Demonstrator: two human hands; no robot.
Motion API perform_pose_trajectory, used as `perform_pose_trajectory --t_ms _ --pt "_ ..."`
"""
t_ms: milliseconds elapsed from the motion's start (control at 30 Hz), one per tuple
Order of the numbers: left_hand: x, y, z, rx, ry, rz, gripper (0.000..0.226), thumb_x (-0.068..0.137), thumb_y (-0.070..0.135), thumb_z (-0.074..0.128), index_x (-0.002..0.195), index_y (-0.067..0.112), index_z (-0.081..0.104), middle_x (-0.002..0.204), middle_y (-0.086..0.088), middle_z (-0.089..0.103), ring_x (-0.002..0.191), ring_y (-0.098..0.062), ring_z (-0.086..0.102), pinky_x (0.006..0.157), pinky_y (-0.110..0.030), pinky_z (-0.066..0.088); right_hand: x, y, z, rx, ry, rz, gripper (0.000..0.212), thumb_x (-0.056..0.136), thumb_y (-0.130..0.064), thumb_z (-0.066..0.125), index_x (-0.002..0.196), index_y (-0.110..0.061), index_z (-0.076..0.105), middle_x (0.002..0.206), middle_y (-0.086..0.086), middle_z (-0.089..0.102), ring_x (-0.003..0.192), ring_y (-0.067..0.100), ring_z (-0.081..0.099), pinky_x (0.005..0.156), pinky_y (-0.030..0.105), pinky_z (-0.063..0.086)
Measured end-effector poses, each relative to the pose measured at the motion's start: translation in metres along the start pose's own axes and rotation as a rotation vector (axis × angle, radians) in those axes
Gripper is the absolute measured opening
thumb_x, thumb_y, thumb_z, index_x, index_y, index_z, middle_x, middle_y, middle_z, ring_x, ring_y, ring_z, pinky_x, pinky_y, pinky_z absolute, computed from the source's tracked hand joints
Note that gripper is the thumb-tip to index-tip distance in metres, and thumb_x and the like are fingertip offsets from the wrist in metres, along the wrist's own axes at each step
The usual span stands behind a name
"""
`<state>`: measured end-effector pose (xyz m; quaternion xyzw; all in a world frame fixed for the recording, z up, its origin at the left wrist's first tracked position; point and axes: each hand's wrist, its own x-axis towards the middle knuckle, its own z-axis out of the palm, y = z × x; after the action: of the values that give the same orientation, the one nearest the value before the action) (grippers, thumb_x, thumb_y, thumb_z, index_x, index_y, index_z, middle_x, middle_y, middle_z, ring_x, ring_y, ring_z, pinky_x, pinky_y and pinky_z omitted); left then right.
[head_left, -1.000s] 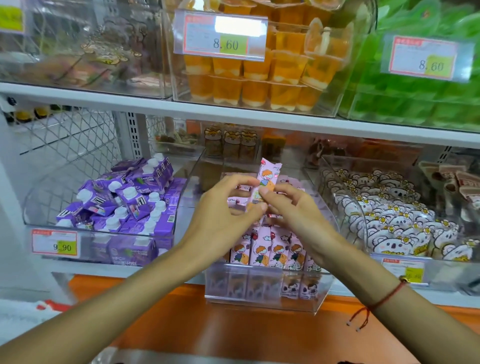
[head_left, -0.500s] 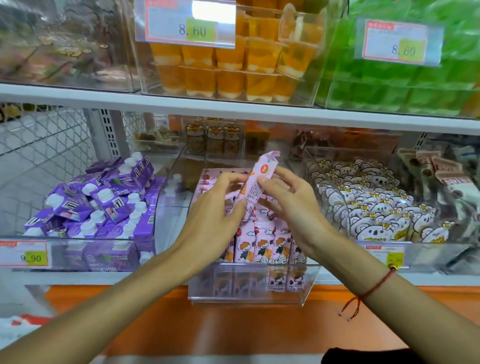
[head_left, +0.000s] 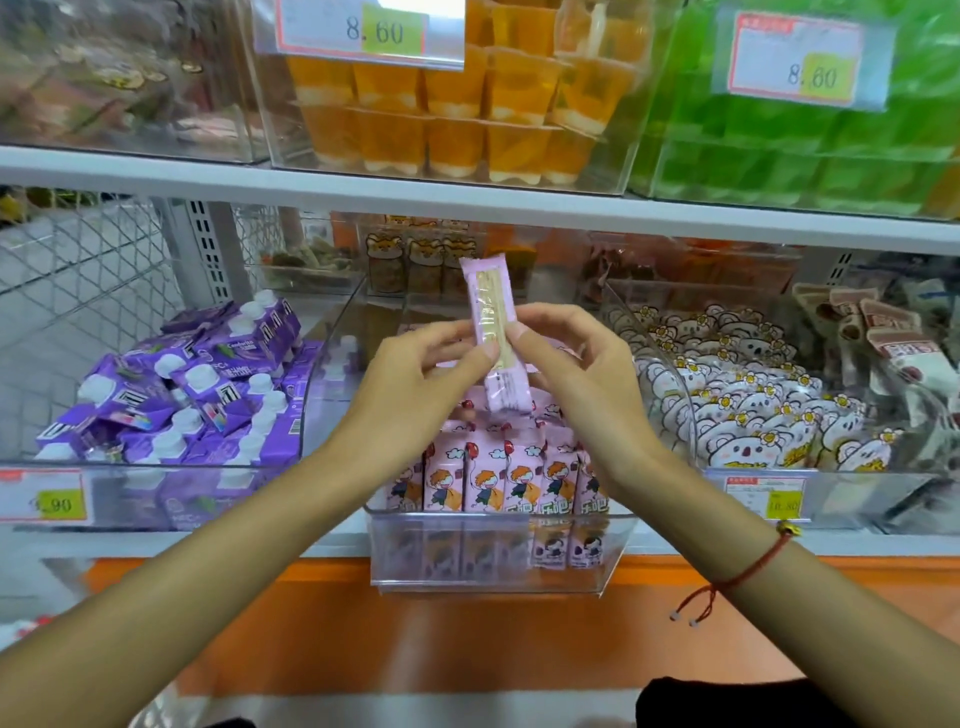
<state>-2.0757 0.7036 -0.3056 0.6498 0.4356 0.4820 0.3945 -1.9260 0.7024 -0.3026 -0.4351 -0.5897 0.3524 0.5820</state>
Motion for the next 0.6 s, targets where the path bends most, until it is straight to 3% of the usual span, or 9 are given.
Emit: perform_pose_trajectory --t_ms 100,233,400,467,600 --pt "-0.004 0.005 -0.001 -0.2 -0.079 -0.253 0.027 0.093 0.033 0.058 0.114 0.019 0.069 0.095 0.006 0.076 0.084 -0.003 0.07 0.057 -0.016 0.054 0.002 0.001 -0.001 0.01 0.003 0.108 0.024 0.086 -0.025 0.068 0.106 -0.012 0.067 0.098 0.001 0.071 0.085 0.011 0.067 0.065 0.016 0.051" --pt "-0.005 0.009 -0.003 -0.251 -0.09 -0.33 0.027 0.093 0.033 0.058 0.11 0.017 0.07 0.094 0.004 0.076 0.075 0.0 0.069 0.056 -0.016 0.053 0.002 0.002 -0.001 0.072 -0.094 0.25 0.031 0.088 -0.027 0.065 0.116 -0.013 0.064 0.099 0.008 0.073 0.086 0.017 0.068 0.065 0.017 0.053" --pt "-0.006 0.011 -0.002 -0.206 -0.081 -0.229 0.031 0.093 0.022 0.059 0.124 0.022 0.062 0.107 0.004 0.073 0.098 -0.007 0.069 0.077 -0.023 0.058 0.006 0.0 -0.005 0.083 -0.177 0.146 0.037 0.093 -0.016 0.057 0.13 -0.019 0.056 0.112 0.011 0.068 0.102 0.016 0.066 0.086 0.024 0.053" --pt "-0.005 0.014 -0.003 -0.21 -0.025 -0.169 0.036 0.09 0.012 0.063 0.124 0.023 0.06 0.113 0.005 0.071 0.103 -0.006 0.067 0.087 -0.023 0.055 0.005 -0.002 -0.005 0.074 -0.189 0.039 0.038 0.091 -0.009 0.058 0.127 -0.022 0.058 0.114 0.008 0.066 0.105 0.012 0.064 0.086 0.02 0.051" --pt "-0.004 0.015 -0.007 -0.17 0.011 -0.036 0.042 0.086 -0.005 0.062 0.119 0.021 0.06 0.116 0.007 0.067 0.109 -0.002 0.062 0.095 -0.015 0.048 0.002 -0.001 -0.004 0.073 -0.211 -0.099 0.038 0.085 0.002 0.063 0.114 -0.023 0.061 0.115 0.002 0.065 0.11 0.014 0.06 0.097 0.029 0.048"
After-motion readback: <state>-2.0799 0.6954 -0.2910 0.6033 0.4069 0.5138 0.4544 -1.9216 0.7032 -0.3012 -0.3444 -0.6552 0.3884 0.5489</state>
